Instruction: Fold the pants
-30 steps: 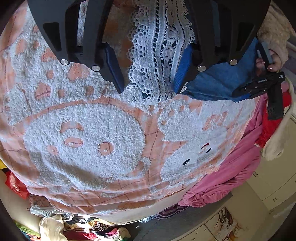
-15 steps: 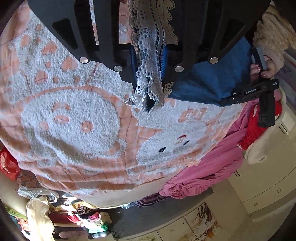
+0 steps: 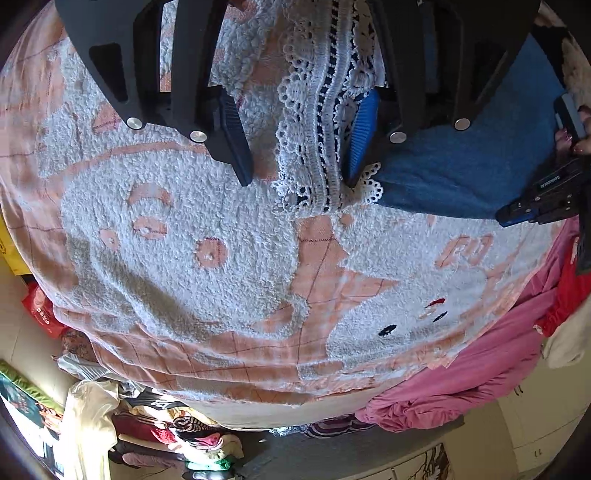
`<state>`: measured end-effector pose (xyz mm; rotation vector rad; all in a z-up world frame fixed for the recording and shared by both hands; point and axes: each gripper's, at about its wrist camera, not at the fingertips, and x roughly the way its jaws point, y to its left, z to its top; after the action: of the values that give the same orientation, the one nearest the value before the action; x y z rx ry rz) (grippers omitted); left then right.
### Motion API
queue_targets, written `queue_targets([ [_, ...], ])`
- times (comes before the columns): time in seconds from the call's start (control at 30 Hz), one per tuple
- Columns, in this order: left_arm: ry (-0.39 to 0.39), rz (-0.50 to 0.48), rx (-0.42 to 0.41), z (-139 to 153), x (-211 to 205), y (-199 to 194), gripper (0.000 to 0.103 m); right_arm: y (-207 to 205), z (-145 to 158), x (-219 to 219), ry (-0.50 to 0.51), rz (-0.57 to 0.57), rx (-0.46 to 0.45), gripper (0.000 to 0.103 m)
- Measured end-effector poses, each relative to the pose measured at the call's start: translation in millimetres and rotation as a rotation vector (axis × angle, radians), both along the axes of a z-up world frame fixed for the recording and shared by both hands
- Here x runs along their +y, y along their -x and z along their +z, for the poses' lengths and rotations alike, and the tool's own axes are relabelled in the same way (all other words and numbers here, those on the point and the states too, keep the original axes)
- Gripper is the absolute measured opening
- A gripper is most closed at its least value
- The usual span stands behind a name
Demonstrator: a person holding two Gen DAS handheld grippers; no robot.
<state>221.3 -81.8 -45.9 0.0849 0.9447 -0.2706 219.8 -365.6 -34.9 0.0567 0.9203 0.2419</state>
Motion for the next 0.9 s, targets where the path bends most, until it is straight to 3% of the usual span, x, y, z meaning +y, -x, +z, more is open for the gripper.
queue_targets([
  [0.1, 0.019, 0.012, -0.002, 1.1, 3.6, -0.5, 0.013, 1.0, 2.0, 4.0, 0.049, -0.016, -0.009, 0.057],
  [0.17, 0.029, 0.017, -0.014, 3.7, 3.6, 1.4, 0.016, 2.9, 4.8, 3.4, 0.067, -0.036, -0.011, 0.067],
  [0.37, 0.097, 0.053, -0.063, 25.9, 22.0, 20.8, 0.021, 32.0, 21.4, -8.8, 0.078, -0.098, -0.025, 0.075],
  [0.6, 0.115, 0.025, -0.064, 42.9, 24.3, 60.9, 0.035, 96.7, 42.8, -1.3, 0.063, -0.092, -0.101, 0.075],
  [0.9, 0.127, -0.004, -0.033, 37.6, 18.2, 115.8, 0.038, 151.1, 44.3, 43.4, 0.064, -0.006, -0.123, 0.075],
])
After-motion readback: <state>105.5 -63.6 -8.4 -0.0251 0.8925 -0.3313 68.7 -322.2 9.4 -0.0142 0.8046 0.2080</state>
